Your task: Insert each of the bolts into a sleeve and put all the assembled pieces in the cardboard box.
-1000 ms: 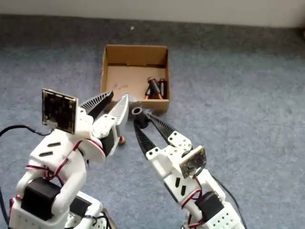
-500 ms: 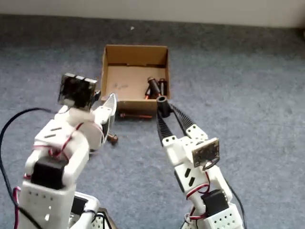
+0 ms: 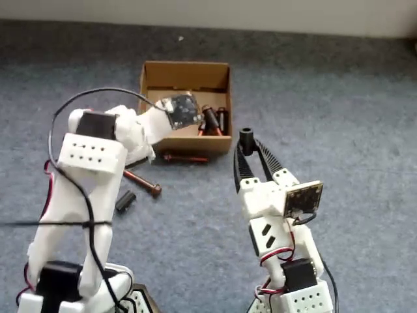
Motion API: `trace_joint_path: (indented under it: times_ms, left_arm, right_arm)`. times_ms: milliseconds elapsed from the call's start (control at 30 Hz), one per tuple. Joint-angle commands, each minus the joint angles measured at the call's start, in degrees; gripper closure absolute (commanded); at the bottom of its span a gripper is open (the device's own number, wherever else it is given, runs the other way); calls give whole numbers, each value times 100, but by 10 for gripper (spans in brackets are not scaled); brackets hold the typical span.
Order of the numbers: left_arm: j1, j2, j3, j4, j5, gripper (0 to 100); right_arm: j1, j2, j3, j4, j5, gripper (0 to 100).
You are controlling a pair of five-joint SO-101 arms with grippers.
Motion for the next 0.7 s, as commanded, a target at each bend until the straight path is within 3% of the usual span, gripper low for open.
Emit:
trace_joint_path:
  times_ms: [0, 233, 500, 667]
  left_arm:
    - [-40, 620, -189, 18, -1495, 864]
    - [-40, 1640, -145, 18, -2426, 867]
    - [4, 2536, -145, -35, -2444, 867]
    - [-4, 2985, 57, -589, -2426, 867]
  right_arm:
    - [48, -101, 567, 13, -62, 995]
    - [48, -101, 567, 13, -62, 995]
    - [48, -101, 567, 13, -62, 995]
    - [48, -101, 567, 13, -62, 995]
